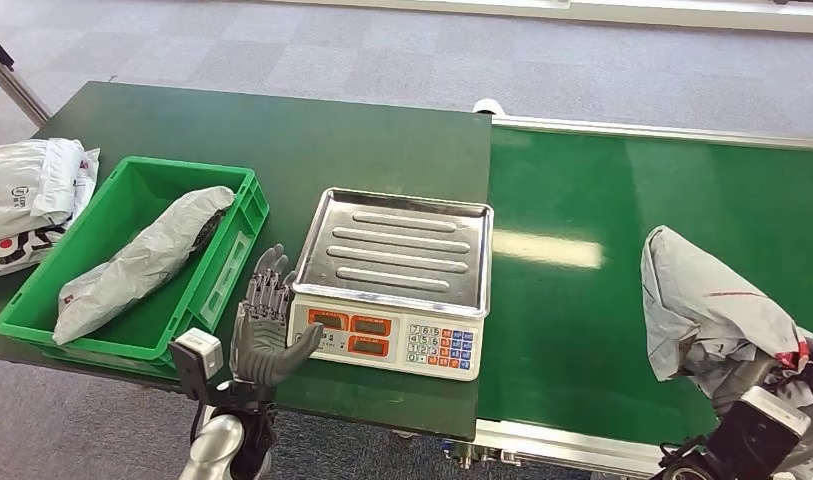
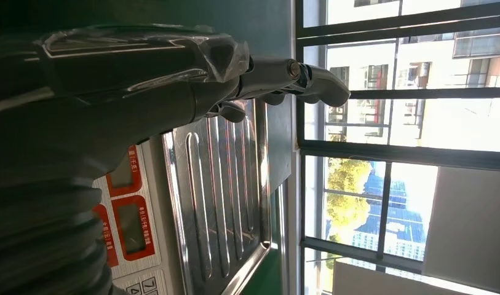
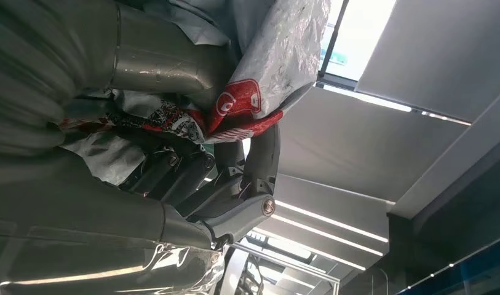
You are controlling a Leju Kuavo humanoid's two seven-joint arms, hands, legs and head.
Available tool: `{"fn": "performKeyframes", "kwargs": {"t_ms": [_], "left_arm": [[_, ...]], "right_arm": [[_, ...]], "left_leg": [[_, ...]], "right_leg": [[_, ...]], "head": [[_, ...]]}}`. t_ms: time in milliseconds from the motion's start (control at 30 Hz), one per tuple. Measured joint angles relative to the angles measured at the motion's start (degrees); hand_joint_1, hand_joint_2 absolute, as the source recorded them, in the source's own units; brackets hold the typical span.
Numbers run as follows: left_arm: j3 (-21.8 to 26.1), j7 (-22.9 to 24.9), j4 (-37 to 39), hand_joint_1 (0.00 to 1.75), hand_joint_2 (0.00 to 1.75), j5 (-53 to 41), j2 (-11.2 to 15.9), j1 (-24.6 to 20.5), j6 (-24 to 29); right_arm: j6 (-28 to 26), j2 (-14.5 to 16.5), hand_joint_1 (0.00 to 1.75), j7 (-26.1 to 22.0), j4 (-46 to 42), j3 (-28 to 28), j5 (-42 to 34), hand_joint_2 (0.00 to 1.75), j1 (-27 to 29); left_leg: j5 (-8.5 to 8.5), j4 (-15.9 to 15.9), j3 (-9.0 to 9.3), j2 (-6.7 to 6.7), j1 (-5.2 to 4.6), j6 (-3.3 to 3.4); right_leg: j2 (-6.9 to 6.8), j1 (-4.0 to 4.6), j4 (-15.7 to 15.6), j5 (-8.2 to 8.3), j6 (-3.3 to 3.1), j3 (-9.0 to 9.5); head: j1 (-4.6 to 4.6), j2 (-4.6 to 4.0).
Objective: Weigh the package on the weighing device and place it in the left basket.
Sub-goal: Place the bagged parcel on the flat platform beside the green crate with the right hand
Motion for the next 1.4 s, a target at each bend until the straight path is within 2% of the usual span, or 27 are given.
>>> {"fn": "performKeyframes", "kwargs": {"t_ms": [667,833,933,1000,1067,1133,1400], "left_arm": [[-0.1,0.0,0.0,0.0,1.75,0.4,-0.1,0.0,0.0],[-0.1,-0.9,0.0,0.0,1.75,0.4,-0.2,-0.1,1.4],[-0.5,-1.6,0.0,0.0,1.75,0.5,-0.3,-0.6,2.1],[-1.0,-1.7,0.2,0.0,1.75,1.0,-0.2,-1.7,2.1],[-1.6,-1.8,0.7,0.0,1.75,1.7,0.0,-3.5,1.8],[-2.0,-2.0,1.4,0.0,1.75,2.3,0.1,-4.6,1.6],[-3.1,-2.6,3.4,0.0,1.75,3.0,1.1,-5.2,1.6]], "right_arm": [[-0.1,0.0,1.75,-0.2,-1.2,-0.3,0.0,1.75,0.0],[-1.8,-0.3,1.75,-3.0,-1.2,0.7,2.0,1.75,-1.5],[-2.3,-0.9,1.75,-3.8,-0.8,3.2,12.0,1.75,-6.1],[-2.3,-1.3,1.75,-3.1,2.0,7.1,27.1,1.75,-11.7],[-2.3,-1.6,1.75,-1.5,7.4,13.5,44.1,1.75,-17.9],[-2.4,-1.7,1.75,-0.4,12.0,19.4,53.8,1.75,-21.7],[-2.4,-1.9,1.75,1.6,22.7,32.3,58.9,1.75,-25.9]], "left_leg": [[0.0,0.0,0.0,0.0,0.0,0.0],[0.0,0.0,-0.03,0.07,0.0,0.0],[0.02,0.0,-0.06,0.13,0.0,0.0],[0.05,0.0,-0.03,0.31,0.01,0.0],[0.11,0.0,0.11,0.45,0.05,-0.02],[0.18,0.0,0.14,0.25,0.11,-0.05],[0.21,0.0,-0.14,-0.06,0.14,-0.09]], "right_leg": [[0.0,0.0,0.0,0.0,0.0,0.0],[0.03,0.0,0.0,0.01,0.0,0.0],[0.06,0.0,0.0,0.05,-0.01,0.01],[0.18,0.02,0.0,0.14,-0.09,0.01],[0.29,0.05,0.0,0.22,-0.14,0.0],[0.14,0.1,0.0,0.22,-0.12,0.04],[-0.07,0.12,0.0,0.17,-0.07,-0.08]], "head": [[-0.01,0.0],[-0.01,0.0],[0.01,0.0],[-0.01,0.0],[-0.01,0.0],[0.0,0.0],[0.0,0.0]]}}
